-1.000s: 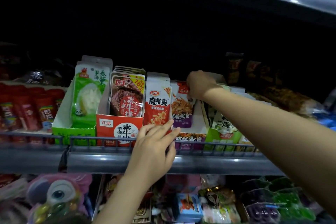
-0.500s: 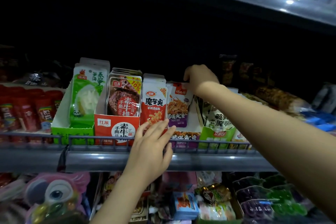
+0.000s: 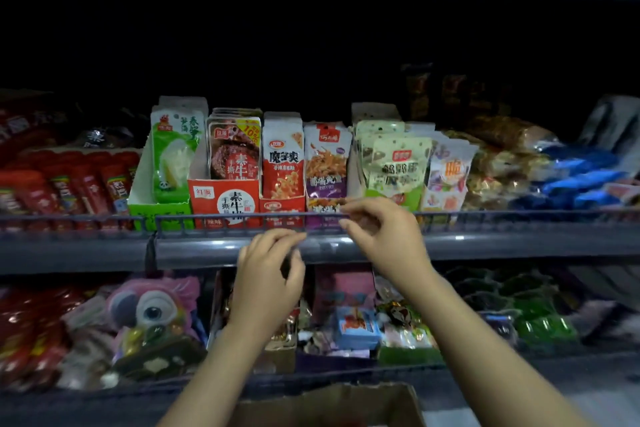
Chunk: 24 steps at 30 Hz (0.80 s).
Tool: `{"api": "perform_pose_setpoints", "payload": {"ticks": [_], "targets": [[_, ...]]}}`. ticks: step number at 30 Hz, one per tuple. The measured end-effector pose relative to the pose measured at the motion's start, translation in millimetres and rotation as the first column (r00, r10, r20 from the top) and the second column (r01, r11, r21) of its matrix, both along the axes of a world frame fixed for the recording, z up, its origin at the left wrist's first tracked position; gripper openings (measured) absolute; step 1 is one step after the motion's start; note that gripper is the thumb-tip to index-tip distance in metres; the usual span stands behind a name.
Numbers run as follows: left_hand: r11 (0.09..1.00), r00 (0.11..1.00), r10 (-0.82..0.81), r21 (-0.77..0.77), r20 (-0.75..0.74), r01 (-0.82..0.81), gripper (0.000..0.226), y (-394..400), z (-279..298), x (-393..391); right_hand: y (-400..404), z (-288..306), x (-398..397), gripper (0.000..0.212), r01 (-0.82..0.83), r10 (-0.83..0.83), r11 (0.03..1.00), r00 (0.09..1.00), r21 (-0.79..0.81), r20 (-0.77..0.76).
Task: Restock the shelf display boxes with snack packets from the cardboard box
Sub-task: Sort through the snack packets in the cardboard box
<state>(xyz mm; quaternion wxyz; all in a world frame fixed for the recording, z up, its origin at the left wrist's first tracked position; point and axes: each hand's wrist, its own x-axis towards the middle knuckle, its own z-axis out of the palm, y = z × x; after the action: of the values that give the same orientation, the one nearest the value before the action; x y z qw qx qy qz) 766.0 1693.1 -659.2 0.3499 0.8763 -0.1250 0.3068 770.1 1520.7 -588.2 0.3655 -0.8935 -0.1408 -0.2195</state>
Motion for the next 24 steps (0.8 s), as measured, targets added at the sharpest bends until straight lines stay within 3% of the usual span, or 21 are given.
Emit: {"api": "perform_pose_setpoints", "payload": {"ticks": [3, 9, 16, 19, 24], "targets": [[0.999, 0.992, -0.022, 0.037, -0.127, 0.026, 0.034, -4, -21, -17, -5, -51, -19, 0.011, 0.031, -0.016, 0.988, 0.995, 0.152, -0.102], [0.993, 0.926, -0.032, 0.095, -0.376, 0.073, 0.028, -14, -89, -41, -8, -157, -60, 0.021, 0.092, 0.017, 0.955, 0.933, 0.283, -0.361], [0.999, 0.691, -0.014, -0.032, -0.723, -0.013, 0.027, -22, -201, -80, -8, -265, -94, 0.012, 0.193, 0.009, 0.952, 0.76, 0.239, -0.65], [0.997, 0.592, -0.006, -0.047, -0.806, -0.054, 0.026, -24, -240, -93, -10, -311, -107, 0.012, 0.198, -0.01, 0.965, 0.687, 0.174, -0.726], [0.998, 0.403, 0.01, -0.018, -0.915, -0.065, 0.024, -23, -293, -103, -7, -374, -128, 0.02, 0.181, -0.004, 0.979, 0.478, 0.094, -0.878]]}}
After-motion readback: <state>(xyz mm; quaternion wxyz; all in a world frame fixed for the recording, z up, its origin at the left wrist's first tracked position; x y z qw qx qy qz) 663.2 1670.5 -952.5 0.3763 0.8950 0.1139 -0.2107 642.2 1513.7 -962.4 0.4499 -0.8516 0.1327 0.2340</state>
